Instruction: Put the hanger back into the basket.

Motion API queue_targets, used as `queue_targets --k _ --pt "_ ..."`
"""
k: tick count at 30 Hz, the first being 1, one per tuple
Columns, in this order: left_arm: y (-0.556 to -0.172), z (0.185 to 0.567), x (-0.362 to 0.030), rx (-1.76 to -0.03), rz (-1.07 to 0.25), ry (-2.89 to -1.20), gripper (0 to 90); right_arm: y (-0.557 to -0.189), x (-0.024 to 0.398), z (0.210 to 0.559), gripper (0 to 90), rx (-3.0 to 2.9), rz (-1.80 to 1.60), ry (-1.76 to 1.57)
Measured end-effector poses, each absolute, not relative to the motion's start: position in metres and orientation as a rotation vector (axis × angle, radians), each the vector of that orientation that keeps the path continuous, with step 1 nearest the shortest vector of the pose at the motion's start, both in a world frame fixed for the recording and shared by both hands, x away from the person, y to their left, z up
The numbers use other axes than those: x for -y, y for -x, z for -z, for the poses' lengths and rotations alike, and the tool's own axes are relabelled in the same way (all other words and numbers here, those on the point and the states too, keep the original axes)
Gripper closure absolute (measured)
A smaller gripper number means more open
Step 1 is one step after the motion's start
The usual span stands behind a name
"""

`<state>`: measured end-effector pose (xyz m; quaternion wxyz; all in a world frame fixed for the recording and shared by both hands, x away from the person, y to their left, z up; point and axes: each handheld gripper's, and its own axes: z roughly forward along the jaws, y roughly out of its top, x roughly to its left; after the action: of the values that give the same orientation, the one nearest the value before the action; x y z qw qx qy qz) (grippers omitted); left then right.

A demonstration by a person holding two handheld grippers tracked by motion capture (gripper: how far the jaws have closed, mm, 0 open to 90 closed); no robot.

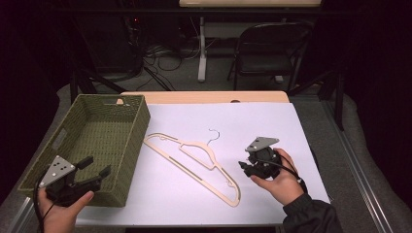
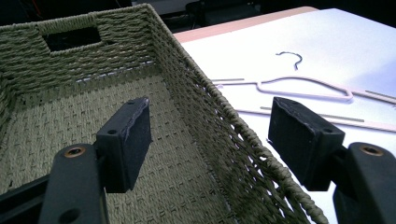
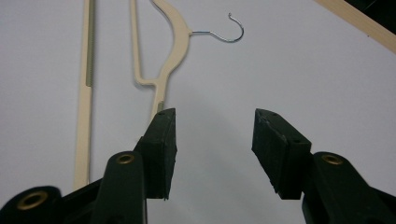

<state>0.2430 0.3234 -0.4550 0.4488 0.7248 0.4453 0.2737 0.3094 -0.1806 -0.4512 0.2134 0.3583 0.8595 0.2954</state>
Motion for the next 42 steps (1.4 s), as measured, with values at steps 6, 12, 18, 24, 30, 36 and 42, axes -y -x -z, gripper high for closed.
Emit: queue_targets --k 6,12,18,24,30,36,42 --pt "-0.243 0.455 -0.324 -1.103 -0.679 -1.795 30.3 -0.324 0.174 0.432 50.3 -2.434 -0.78 -0.977" --pt "-0.244 0.456 -0.324 -1.109 -0.674 -1.796 30.3 -0.344 0.17 0.422 50.9 -2.513 -0.694 -1.016" --pt "-0.244 0.456 -0.325 -1.111 -0.674 -1.797 30.4 -0.364 0.168 0.425 50.9 -2.575 -0.626 -1.08" --pt "-0.245 0.457 -0.324 -1.111 -0.675 -1.799 30.4 -0.382 0.158 0.432 51.8 -2.628 -0.516 -1.121" --pt "-0.244 0.456 -0.324 -1.115 -0.676 -1.798 30.4 -0.401 0.138 0.448 53.8 -2.663 -0.437 -1.109" --pt "-0.245 0.456 -0.325 -1.118 -0.677 -1.796 30.4 -0.413 0.123 0.451 55.8 -2.694 -0.42 -1.101" --pt "-0.245 0.455 -0.326 -1.118 -0.678 -1.796 30.5 -0.424 0.104 0.455 56.1 -2.713 -0.451 -1.106"
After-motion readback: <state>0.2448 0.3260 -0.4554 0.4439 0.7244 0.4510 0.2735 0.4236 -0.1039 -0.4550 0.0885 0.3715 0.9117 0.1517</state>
